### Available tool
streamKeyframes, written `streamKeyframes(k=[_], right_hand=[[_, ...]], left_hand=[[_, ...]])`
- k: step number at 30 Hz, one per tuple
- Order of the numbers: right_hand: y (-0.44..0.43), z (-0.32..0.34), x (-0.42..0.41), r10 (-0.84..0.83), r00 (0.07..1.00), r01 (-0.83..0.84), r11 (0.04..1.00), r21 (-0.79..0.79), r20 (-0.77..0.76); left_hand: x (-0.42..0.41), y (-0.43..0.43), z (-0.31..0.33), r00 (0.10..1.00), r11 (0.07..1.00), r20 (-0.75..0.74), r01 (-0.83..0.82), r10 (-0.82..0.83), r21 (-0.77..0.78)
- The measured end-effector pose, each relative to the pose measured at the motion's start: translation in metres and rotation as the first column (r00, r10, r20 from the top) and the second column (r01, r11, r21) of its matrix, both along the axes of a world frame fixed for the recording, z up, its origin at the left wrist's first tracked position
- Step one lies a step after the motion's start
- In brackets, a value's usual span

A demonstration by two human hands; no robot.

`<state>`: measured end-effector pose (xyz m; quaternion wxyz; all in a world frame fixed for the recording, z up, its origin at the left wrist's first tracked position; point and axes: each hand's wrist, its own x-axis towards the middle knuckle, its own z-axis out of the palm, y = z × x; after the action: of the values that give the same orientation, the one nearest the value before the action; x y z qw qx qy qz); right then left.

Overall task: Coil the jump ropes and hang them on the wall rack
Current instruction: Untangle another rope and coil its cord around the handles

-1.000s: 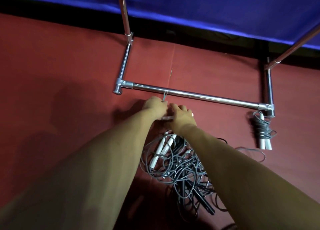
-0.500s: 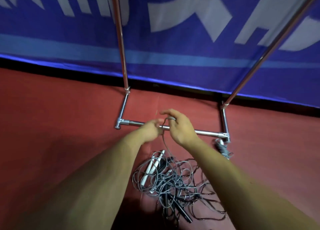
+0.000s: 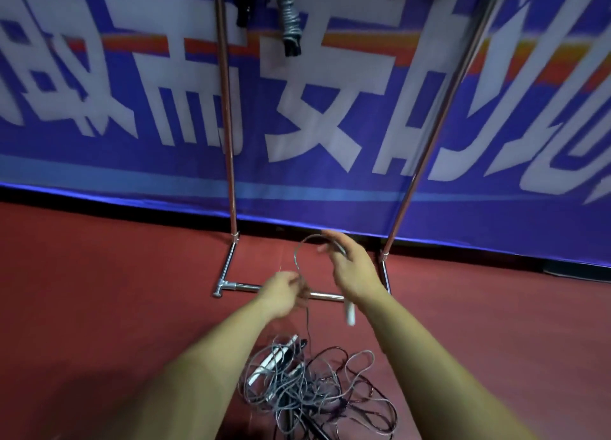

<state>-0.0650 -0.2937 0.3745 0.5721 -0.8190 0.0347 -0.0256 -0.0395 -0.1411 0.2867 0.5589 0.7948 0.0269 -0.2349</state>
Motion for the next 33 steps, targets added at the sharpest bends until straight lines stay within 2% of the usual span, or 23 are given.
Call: streamKeyframes(k=[2, 4, 7, 10, 12, 13, 15, 17, 19, 20, 22, 24, 25, 28, 31, 33], right_hand=[[-0.009, -0.015, -0.009, 0.027, 0.998, -0.035, 0.983, -0.179, -0.048], [-0.014, -0.027, -0.021, 0.083, 0.985, -0.120, 0.959, -0.255, -0.150], [-0.012, -0.038, -0.029, 0.139, 0.966, -0.191, 0.952, -0.239, -0.217], [-0.008, -0.039, -0.023, 0.061, 0.986, -0.103, 0.955, -0.277, -0.155], [-0.007, -0.042, -0.024, 0.008, 0.994, -0.033, 0.970, -0.242, -0.106], [-0.009, -0.042, -0.026, -0.005, 0.996, -0.013, 0.980, -0.201, -0.088], [-0.007, -0.044, -0.025, -0.009, 0.999, 0.003, 0.993, -0.119, -0.054], [-0.001, -0.035, -0.021, -0.008, 1.000, 0.009, 0.996, -0.083, 0.007], [0.005, -0.019, -0.016, -0.023, 0.997, 0.020, 0.999, 0.040, 0.073], [0.007, -0.011, -0.014, -0.039, 0.997, 0.029, 0.991, 0.134, 0.073], [0.006, 0.003, -0.013, -0.040, 0.998, 0.022, 0.942, 0.334, 0.045], [0.000, 0.008, -0.011, -0.006, 1.000, -0.004, 0.908, 0.418, 0.022], [-0.004, 0.006, -0.009, 0.008, 1.000, -0.014, 0.927, 0.376, 0.016], [-0.014, -0.013, -0.004, 0.027, 0.996, -0.024, 0.999, 0.030, -0.083], [-0.010, -0.025, -0.004, 0.176, 0.954, -0.201, 0.976, -0.084, -0.242], [-0.001, -0.028, -0.004, 0.225, 0.942, -0.263, 0.956, -0.129, -0.251]], left_hand=[[-0.001, 0.000, 0.027, 0.988, 0.990, 0.081, -0.127, 0.132, -0.067], [0.000, -0.003, 0.054, 0.976, 0.975, 0.124, -0.161, 0.181, -0.154], [-0.003, -0.013, 0.086, 0.969, 0.940, 0.141, -0.152, 0.202, -0.305], [-0.006, -0.021, 0.111, 0.970, 0.860, 0.094, -0.150, 0.223, -0.487], [-0.008, -0.019, 0.114, 0.975, 0.838, 0.071, -0.143, 0.211, -0.527], [-0.010, -0.016, 0.111, 0.976, 0.847, 0.060, -0.149, 0.208, -0.510], [-0.011, -0.006, 0.092, 0.984, 0.921, 0.050, -0.144, 0.174, -0.361], [-0.010, 0.005, 0.065, 0.996, 1.000, 0.086, 0.017, -0.016, -0.010], [-0.012, 0.014, 0.048, 0.948, 0.903, -0.006, 0.305, -0.318, 0.304], [-0.012, 0.015, 0.044, 0.912, 0.848, -0.067, 0.401, -0.404, 0.347], [-0.012, 0.013, 0.038, 0.899, 0.831, -0.071, 0.428, -0.433, 0.354], [-0.007, 0.012, 0.034, 0.913, 0.849, 0.057, 0.350, -0.403, 0.396], [-0.002, 0.012, 0.032, 0.922, 0.873, 0.131, 0.288, -0.364, 0.393], [0.001, 0.012, 0.036, 0.949, 0.958, 0.262, 0.101, -0.174, 0.270], [0.007, 0.012, 0.049, 0.946, 0.999, 0.323, -0.031, 0.019, 0.035], [0.009, 0.010, 0.063, 0.948, 0.975, 0.280, -0.101, 0.154, -0.196]])
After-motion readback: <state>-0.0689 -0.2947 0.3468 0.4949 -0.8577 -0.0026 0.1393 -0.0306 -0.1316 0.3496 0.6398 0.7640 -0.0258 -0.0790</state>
